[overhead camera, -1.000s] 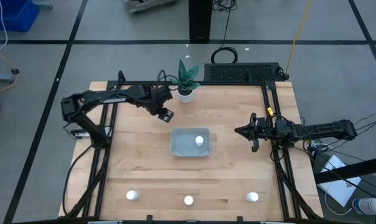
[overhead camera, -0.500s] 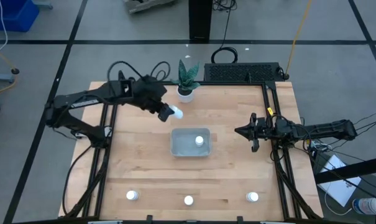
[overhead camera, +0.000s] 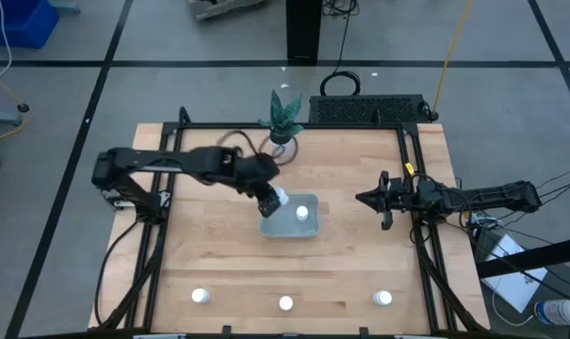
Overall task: Pick and place pill bottles into a basket
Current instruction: Put the white pill bottle into the gray bin
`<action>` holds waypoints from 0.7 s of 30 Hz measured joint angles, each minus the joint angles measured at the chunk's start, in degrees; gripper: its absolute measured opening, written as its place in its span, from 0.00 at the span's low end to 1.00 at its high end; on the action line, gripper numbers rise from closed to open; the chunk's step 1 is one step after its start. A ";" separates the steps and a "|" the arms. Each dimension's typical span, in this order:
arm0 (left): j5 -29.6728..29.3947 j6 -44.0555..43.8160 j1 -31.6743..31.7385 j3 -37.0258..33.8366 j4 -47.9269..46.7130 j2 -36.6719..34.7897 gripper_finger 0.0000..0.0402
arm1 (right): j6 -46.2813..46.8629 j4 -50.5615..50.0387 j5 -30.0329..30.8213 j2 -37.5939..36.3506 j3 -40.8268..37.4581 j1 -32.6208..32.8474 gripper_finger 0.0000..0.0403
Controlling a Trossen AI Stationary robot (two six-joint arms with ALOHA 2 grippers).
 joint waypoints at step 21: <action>-4.68 4.08 -0.70 0.00 -0.19 17.52 0.43 | 0.00 -0.01 0.00 -0.02 0.00 0.01 0.02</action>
